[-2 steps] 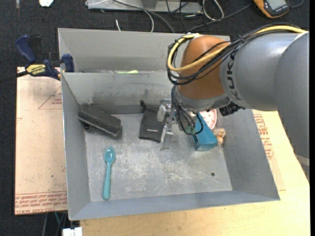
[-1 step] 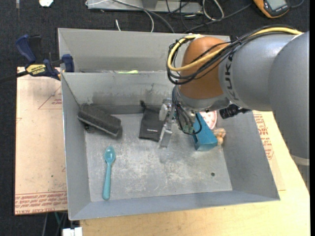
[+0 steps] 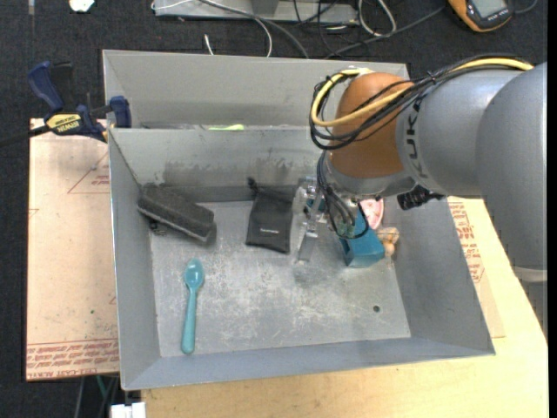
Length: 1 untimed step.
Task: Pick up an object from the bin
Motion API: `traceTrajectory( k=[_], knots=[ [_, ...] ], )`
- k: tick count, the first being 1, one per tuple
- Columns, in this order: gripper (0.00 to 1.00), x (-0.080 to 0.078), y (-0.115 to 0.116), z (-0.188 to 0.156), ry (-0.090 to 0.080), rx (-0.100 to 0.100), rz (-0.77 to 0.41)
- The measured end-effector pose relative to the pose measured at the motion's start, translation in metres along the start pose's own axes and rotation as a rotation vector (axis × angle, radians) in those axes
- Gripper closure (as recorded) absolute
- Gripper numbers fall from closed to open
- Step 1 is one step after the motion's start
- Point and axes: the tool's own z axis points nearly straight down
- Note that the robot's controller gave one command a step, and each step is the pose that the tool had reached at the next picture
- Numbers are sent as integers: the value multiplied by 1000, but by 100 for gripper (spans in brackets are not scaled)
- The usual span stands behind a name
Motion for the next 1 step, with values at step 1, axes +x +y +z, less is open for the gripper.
traceTrajectory(
  k=[1],
  knots=[
    [0,-9,24,14,-4,-2,0]
  ],
)
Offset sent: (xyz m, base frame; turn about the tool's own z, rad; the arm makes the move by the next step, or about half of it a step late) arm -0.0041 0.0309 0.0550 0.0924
